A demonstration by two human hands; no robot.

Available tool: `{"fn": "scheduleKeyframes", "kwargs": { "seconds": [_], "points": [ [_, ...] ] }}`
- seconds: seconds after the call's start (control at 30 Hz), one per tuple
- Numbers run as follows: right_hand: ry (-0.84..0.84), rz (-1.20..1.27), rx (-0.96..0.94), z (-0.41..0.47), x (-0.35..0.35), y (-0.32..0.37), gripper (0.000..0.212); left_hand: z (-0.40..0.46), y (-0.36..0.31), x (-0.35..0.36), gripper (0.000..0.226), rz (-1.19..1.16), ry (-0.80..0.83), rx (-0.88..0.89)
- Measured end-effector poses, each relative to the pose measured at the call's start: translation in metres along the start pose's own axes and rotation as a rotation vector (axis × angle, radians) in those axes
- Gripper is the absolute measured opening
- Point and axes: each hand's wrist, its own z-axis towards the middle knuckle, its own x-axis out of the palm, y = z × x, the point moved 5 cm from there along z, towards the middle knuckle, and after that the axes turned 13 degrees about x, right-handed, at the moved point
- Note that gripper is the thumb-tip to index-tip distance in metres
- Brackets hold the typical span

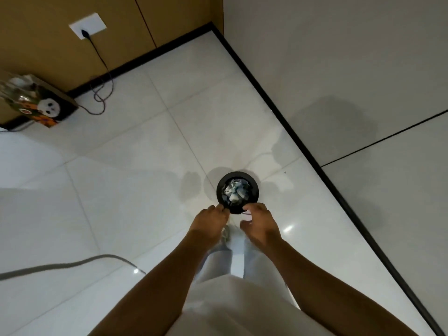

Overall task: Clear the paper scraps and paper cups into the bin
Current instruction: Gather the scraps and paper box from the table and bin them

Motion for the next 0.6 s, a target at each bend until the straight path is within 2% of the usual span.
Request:
{"fn": "scheduleKeyframes", "kwargs": {
  "seconds": [0.07,0.2,0.6],
  "points": [
    [0.041,0.009,-0.037,0.023,-0.001,-0.002,0.048,0.022,0.006,0.006,0.037,-0.03,-0.003,-0.018],
    [0.063,-0.149,-0.051,0.085,0.006,-0.014,0.036,0.071,0.02,0.026,0.032,-0.078,-0.023,-0.055],
    [0.122,-0.301,-0.165,0.273,0.1,-0.035,0.057,0.185,0.1,0.153,0.042,-0.181,-0.117,-0.217]
  ]
}}
